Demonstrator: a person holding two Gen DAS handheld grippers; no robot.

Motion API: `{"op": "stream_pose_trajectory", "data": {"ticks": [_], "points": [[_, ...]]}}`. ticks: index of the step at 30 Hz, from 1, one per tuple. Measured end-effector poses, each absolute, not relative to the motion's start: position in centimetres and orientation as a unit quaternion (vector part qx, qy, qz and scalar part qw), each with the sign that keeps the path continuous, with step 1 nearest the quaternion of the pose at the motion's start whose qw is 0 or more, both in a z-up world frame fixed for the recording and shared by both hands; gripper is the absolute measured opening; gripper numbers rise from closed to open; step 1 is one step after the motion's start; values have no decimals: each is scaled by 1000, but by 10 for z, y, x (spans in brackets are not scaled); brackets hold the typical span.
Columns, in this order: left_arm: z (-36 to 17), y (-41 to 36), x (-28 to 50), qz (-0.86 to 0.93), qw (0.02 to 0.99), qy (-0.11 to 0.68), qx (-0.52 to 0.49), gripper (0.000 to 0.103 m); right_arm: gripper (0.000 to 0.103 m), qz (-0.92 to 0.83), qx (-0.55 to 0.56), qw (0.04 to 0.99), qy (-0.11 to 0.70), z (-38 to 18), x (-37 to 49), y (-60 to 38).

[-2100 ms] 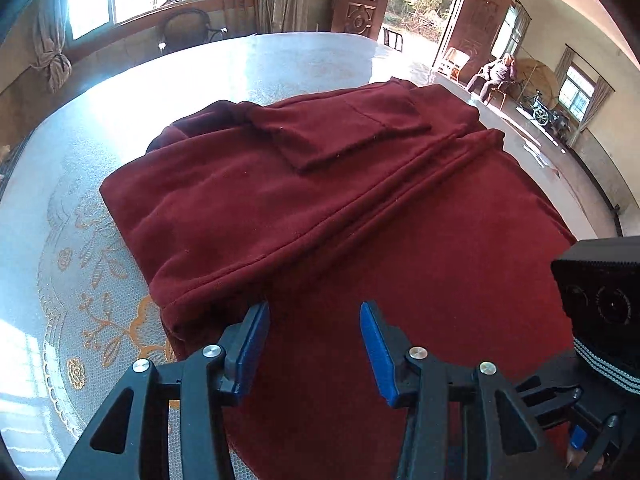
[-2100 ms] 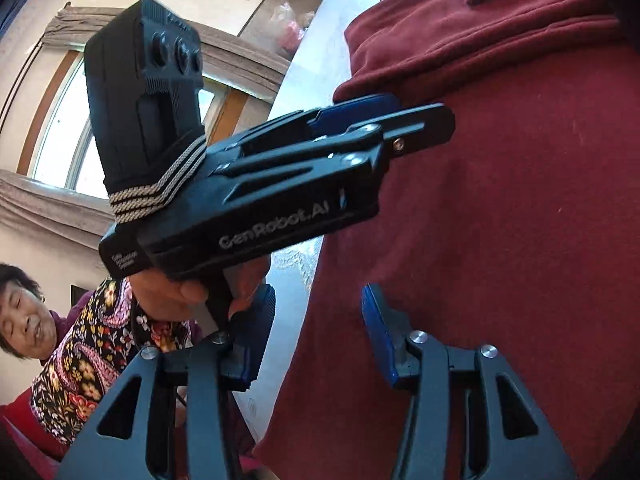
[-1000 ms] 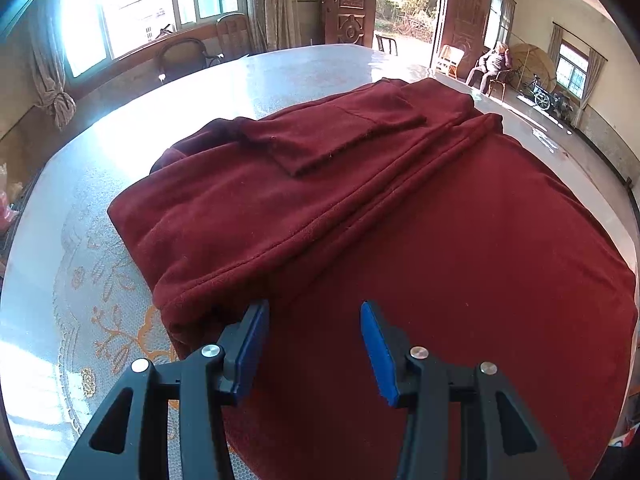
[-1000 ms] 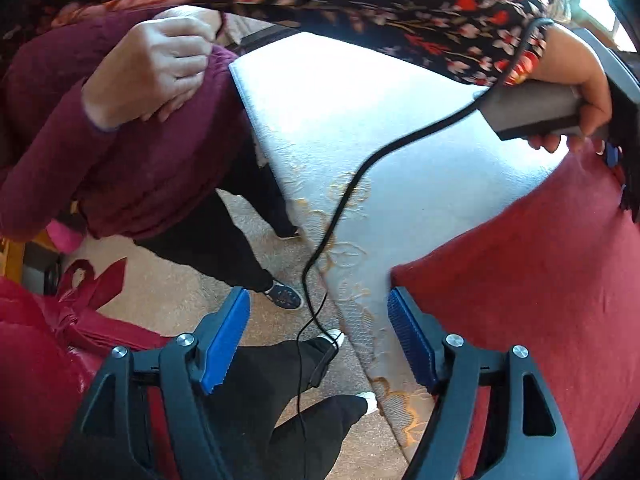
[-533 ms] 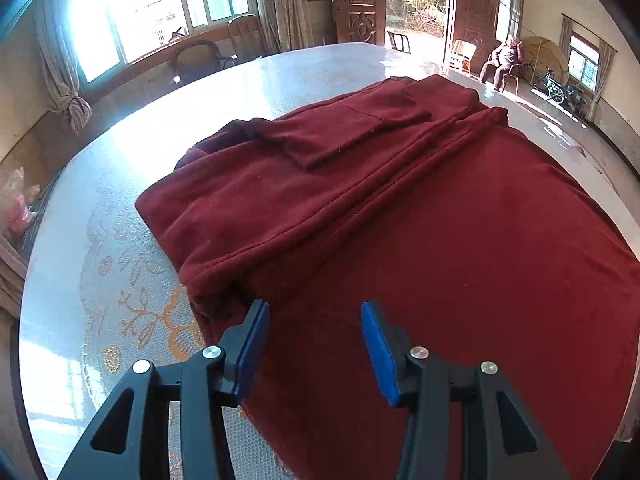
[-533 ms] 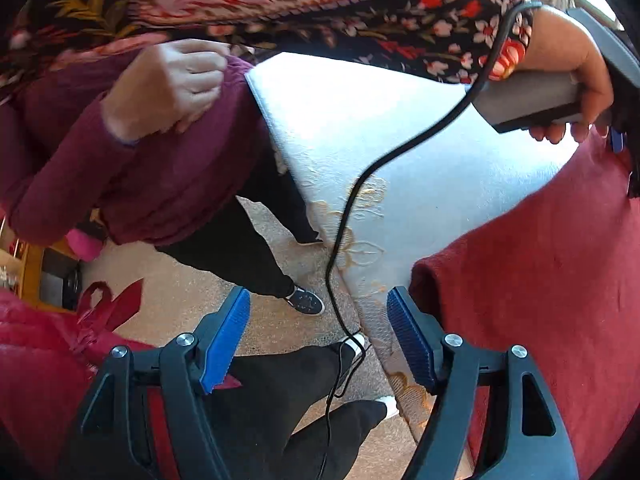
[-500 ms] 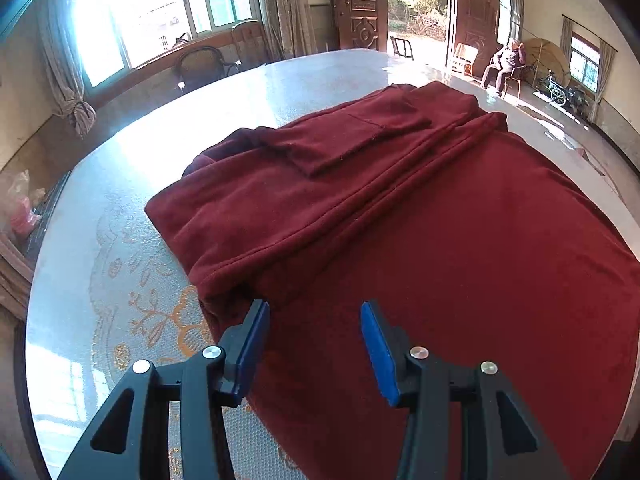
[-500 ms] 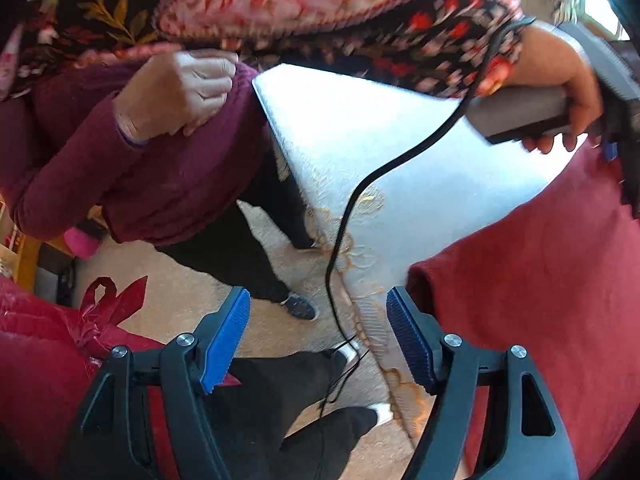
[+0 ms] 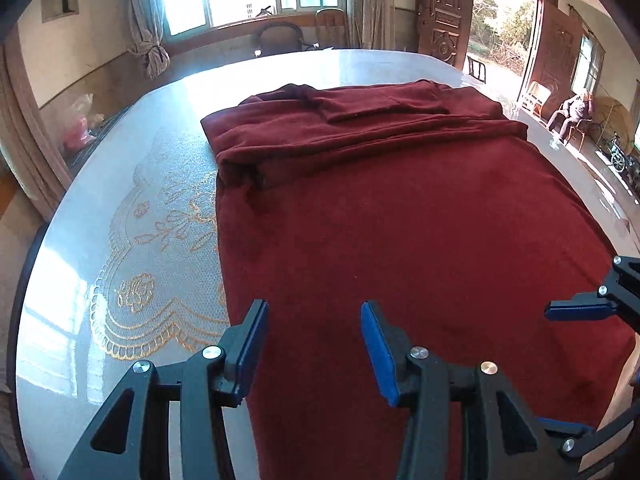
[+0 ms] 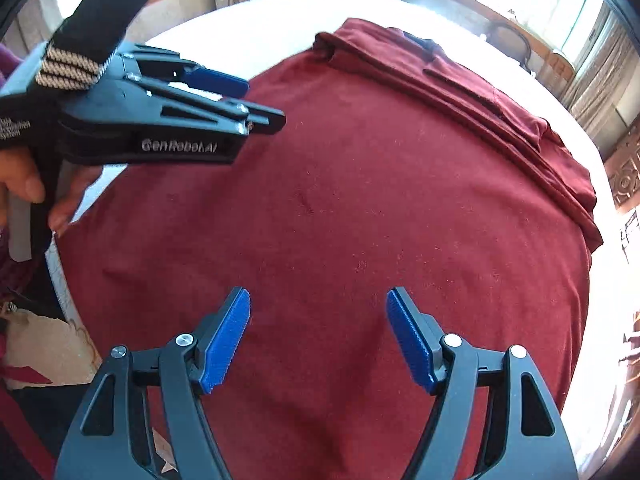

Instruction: Fold clothes

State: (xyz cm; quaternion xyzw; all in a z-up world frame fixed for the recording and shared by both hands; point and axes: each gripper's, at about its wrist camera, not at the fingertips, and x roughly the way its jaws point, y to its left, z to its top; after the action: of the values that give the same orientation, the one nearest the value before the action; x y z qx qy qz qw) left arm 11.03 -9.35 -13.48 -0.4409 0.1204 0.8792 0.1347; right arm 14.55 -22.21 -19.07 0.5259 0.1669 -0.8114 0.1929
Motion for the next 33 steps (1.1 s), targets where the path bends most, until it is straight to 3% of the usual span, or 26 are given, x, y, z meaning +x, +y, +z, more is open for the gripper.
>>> {"op": "stream_pose_trajectory", "data": {"ticks": [5,14,19,25,33], "points": [[-142,-84,138,894,121,182,-390,49,75,-799,549,197,149,-195,183,-166],[-138,-106,140,898,98,123,-411,52,79,-794,572,173,110,-180,225,-61],[-142,-103,144,899,75,128,-412,52,80,-833,506,203,93,-154,180,-76],[-143,-113,153,904,65,128,-401,54,80,-815,514,248,106,-177,118,-88],[-145,-138,154,905,56,77,-415,67,80,-808,525,226,144,-169,172,-3]]}}
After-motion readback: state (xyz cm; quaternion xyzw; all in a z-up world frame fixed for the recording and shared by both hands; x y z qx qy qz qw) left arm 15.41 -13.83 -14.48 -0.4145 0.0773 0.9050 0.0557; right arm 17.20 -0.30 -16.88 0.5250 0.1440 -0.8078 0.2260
